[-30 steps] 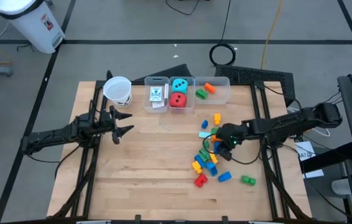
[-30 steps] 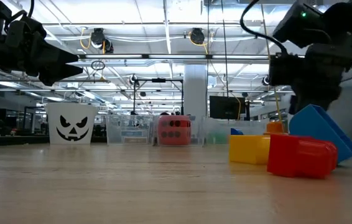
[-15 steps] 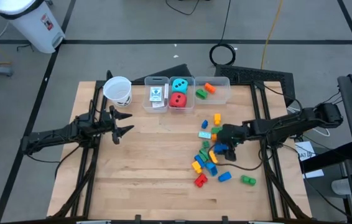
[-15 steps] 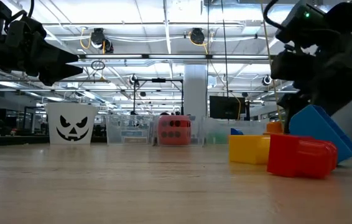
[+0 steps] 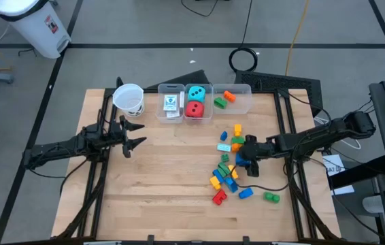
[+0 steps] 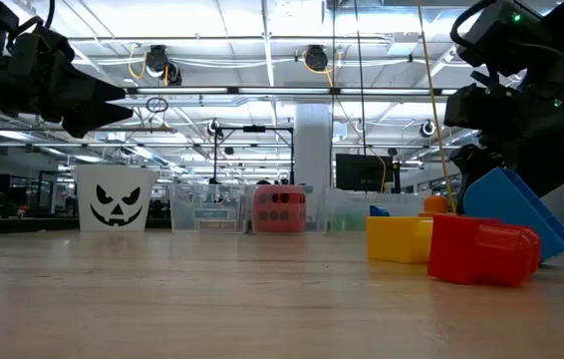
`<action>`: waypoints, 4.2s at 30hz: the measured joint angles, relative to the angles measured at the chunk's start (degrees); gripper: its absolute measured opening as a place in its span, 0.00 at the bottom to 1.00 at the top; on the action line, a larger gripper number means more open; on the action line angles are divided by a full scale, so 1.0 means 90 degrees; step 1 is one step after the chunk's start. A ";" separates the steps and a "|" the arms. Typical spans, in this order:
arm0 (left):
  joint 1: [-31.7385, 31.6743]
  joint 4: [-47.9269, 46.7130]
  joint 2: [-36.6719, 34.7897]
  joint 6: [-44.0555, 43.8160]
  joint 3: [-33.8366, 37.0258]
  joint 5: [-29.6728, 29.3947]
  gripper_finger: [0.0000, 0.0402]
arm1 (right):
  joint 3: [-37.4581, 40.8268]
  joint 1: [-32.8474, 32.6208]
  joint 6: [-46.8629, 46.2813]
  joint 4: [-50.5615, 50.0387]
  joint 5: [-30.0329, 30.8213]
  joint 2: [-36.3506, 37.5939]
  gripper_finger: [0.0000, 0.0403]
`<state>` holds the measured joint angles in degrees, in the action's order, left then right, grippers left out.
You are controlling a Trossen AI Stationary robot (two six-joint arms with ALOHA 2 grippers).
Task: Pick & Place Toys
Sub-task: Put the blue game piece into the right transparent bin, then put the green game piece into the right transparent bin
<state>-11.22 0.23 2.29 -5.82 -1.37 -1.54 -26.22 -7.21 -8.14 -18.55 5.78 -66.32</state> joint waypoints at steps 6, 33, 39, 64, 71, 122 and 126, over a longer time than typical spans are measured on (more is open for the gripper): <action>0.0000 0.0000 -0.0001 0.0000 0.0000 0.0000 0.71 | 0.0112 -0.0082 -0.0004 0.0249 0.0080 0.0039 0.68; 0.0000 0.0000 0.0002 0.0000 0.0000 0.0000 0.71 | 0.0251 -0.0193 -0.0603 0.0013 0.0041 0.0181 0.73; 0.0000 0.0000 0.0000 0.0000 0.0000 0.0000 0.71 | 0.0254 -0.0196 -0.0820 0.0152 0.0017 0.0152 0.69; 0.0000 0.0000 0.0001 0.0000 -0.0002 0.0000 0.71 | -0.0446 0.0142 -0.0732 0.1408 0.0364 0.1245 0.63; 0.0000 0.0000 0.0000 0.0000 0.0000 0.0000 0.71 | -0.0581 0.1721 -0.0199 0.2616 0.0342 0.1185 0.63; 0.0000 0.0000 0.0000 0.0000 0.0000 0.0000 0.71 | -0.2693 0.0393 -0.0408 -0.2931 -0.0002 0.0863 0.77; 0.0000 0.0000 -0.0001 0.0000 0.0000 0.0000 0.71 | -0.2685 -0.1089 -0.1797 -0.3660 -0.0004 0.0763 0.77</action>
<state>-11.22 0.23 2.28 -5.82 -1.37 -1.54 -50.39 -17.02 -24.31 -51.49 5.74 -59.46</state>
